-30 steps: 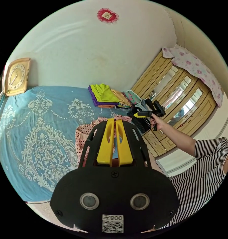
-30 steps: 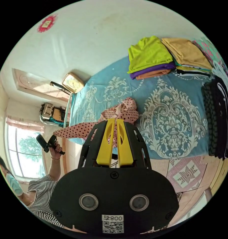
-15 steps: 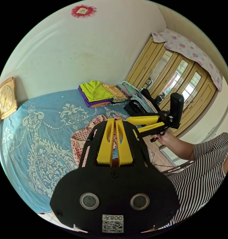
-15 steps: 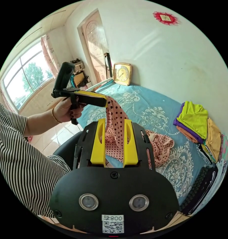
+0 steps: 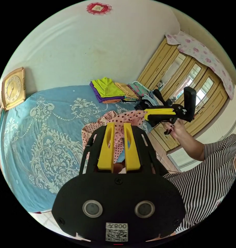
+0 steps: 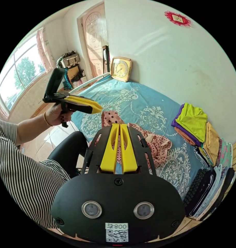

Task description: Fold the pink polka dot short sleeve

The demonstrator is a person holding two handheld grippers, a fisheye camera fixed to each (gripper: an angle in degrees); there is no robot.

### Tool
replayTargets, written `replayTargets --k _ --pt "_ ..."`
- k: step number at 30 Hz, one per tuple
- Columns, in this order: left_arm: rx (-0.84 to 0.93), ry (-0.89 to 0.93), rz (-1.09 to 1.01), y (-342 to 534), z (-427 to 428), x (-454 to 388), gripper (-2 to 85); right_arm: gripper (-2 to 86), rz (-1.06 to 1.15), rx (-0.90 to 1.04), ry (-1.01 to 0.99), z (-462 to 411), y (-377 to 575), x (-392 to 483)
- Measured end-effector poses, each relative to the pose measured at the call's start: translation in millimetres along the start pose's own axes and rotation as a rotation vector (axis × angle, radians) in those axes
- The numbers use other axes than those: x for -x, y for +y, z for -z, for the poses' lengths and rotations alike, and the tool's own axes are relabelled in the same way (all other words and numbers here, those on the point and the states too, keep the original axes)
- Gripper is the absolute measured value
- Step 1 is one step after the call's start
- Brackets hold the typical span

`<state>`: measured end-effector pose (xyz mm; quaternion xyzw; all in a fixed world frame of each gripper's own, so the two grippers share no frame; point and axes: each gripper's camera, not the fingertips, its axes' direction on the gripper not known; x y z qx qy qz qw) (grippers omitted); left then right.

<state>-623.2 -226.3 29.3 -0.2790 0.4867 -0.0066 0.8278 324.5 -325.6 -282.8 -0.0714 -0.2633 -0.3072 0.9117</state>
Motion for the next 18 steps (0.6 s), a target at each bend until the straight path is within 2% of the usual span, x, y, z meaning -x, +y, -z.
replayTargets --k 6,13,18 --pt "0.189 0.022 0.186 69.7 -32.2 51.3 10.6 0.3 -0.039 -0.083 -0.078 51.6 2.8 -6.6" --pt "0.311 -0.003 0.19 87.6 -75.5 54.9 13.4 0.2 -0.064 -0.155 -0.092 99.5 8.1 -8.9" --pt "0.298 0.21 0.348 93.2 -98.4 77.5 13.4 0.1 -0.059 -0.169 -0.084 116.2 10.8 -6.7"
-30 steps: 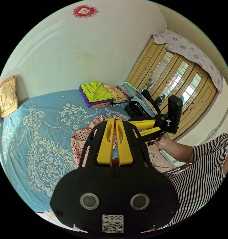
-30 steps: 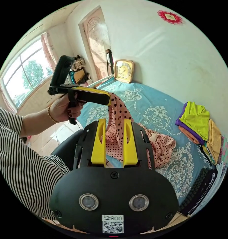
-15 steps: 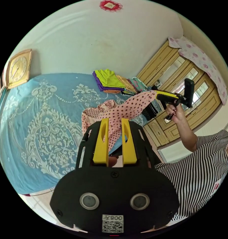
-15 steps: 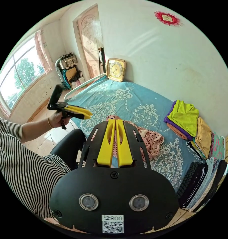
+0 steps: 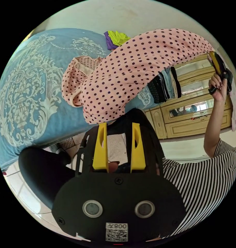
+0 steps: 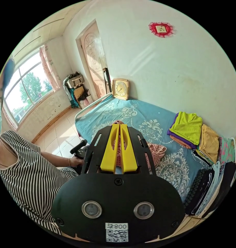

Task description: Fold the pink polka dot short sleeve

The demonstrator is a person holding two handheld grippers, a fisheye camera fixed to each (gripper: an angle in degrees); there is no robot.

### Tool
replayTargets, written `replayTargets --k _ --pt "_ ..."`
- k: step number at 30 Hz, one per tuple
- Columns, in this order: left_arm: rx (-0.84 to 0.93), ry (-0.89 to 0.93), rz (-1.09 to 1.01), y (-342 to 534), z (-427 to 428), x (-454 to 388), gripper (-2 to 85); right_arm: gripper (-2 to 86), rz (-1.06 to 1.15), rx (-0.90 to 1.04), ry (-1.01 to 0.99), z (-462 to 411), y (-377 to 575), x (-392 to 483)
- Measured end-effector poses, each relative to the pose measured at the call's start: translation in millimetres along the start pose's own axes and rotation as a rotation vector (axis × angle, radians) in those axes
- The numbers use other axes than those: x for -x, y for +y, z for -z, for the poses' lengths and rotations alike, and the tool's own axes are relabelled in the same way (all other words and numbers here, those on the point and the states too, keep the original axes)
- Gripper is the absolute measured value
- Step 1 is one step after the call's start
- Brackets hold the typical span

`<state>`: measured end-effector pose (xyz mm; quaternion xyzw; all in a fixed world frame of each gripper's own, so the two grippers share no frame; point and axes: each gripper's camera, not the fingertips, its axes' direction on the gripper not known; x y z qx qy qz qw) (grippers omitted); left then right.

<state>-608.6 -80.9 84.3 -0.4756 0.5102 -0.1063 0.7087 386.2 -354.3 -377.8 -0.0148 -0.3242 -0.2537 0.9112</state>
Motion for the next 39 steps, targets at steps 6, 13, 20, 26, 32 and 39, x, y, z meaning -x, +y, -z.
replayTargets --k 6,13,20,26,32,39 --pt "-0.1 0.476 0.301 5.2 -5.1 69.0 12.6 0.1 0.009 -0.023 -0.012 17.4 -1.2 -0.5" --pt "-0.321 0.763 0.486 30.2 -7.7 126.9 10.1 0.1 0.01 -0.059 -0.032 37.2 -2.5 -8.0" --pt "-0.412 0.788 0.393 36.4 41.6 141.9 1.3 0.2 -0.017 -0.089 -0.052 58.9 7.3 -30.0" --pt "-0.572 0.836 0.252 60.6 129.3 132.1 0.5 0.2 -0.055 -0.157 -0.058 97.5 28.1 -59.5" --pt "-0.684 0.695 0.102 57.3 223.1 124.8 0.3 0.1 -0.157 -0.149 0.023 106.2 47.7 -118.1" --pt "-0.726 0.51 0.025 -47.5 298.7 114.6 0.3 0.1 -0.315 -0.032 -0.026 39.9 20.2 -229.3"
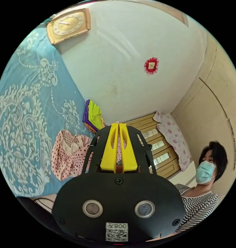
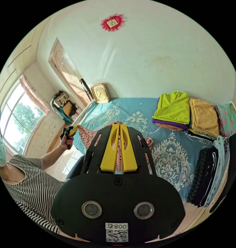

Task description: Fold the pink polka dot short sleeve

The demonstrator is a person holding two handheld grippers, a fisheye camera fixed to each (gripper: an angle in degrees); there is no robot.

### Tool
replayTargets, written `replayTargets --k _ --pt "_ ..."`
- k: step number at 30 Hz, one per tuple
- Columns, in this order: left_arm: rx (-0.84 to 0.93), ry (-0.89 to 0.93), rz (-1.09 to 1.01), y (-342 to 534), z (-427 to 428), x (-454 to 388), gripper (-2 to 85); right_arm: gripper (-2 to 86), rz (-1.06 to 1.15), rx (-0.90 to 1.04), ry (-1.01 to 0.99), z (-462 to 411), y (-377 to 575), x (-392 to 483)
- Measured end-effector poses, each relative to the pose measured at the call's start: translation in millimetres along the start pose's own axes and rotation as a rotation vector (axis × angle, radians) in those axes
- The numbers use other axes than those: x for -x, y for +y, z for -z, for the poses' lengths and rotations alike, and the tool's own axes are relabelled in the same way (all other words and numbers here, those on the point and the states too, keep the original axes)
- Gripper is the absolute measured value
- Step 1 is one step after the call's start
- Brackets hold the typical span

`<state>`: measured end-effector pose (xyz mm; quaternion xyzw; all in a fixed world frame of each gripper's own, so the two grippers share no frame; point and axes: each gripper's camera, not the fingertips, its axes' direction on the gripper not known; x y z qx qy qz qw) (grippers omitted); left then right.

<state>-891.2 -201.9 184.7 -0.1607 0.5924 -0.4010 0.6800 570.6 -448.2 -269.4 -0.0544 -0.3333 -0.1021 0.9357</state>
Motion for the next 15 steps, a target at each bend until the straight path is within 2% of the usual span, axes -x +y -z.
replayTargets --k 3,8,12,15 --pt "-0.065 -0.015 -0.138 -60.1 -7.5 -58.1 0.3 0.1 -0.014 -0.129 -0.053 9.7 -49.0 -18.4" --pt "-0.131 -0.038 -0.466 -119.6 8.7 -181.9 0.3 0.1 0.128 -0.368 -0.092 72.0 -122.0 0.7" --pt "-0.173 -0.033 -0.641 -117.4 50.1 -249.0 0.3 0.1 0.247 -0.472 -0.116 101.7 -129.7 19.0" --pt "-0.164 -0.081 -0.717 -91.4 86.2 -266.2 0.3 0.1 0.32 -0.48 -0.147 98.0 -112.8 25.9"
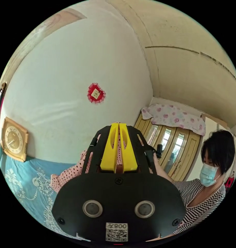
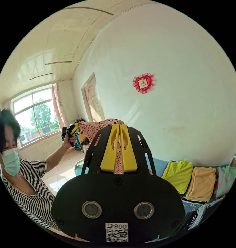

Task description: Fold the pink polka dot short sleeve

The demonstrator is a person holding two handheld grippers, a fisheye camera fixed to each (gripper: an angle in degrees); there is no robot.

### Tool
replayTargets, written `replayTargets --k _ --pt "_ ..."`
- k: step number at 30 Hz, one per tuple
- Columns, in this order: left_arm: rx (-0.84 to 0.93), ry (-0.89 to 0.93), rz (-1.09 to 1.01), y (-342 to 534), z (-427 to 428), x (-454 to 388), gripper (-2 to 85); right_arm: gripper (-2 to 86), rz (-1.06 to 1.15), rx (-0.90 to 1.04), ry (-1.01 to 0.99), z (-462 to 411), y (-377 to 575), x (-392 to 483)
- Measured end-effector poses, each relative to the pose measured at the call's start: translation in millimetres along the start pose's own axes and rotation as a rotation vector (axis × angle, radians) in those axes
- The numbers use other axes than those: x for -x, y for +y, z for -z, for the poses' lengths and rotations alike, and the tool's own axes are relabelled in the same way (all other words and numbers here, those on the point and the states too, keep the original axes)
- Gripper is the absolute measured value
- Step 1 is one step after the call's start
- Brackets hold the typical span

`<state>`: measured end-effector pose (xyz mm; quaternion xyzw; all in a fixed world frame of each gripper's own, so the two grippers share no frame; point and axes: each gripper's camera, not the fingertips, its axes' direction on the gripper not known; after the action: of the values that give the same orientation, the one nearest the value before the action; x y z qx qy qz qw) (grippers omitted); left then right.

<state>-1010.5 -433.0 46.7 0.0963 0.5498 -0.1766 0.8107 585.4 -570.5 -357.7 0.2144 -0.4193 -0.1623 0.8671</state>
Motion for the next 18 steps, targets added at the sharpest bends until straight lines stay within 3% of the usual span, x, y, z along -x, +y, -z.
replayTargets --k 7,14,18 --pt "0.184 -0.149 0.112 91.4 85.2 -2.1 0.2 0.2 -0.032 0.219 -0.101 -42.8 127.6 5.0" --pt "0.454 -0.344 0.552 248.6 152.3 49.7 0.1 0.2 -0.352 0.61 -0.193 -134.6 315.6 -27.3" --pt "0.479 -0.392 0.736 302.0 180.5 63.0 0.1 0.2 -0.502 0.801 -0.23 -172.6 395.6 -34.6"
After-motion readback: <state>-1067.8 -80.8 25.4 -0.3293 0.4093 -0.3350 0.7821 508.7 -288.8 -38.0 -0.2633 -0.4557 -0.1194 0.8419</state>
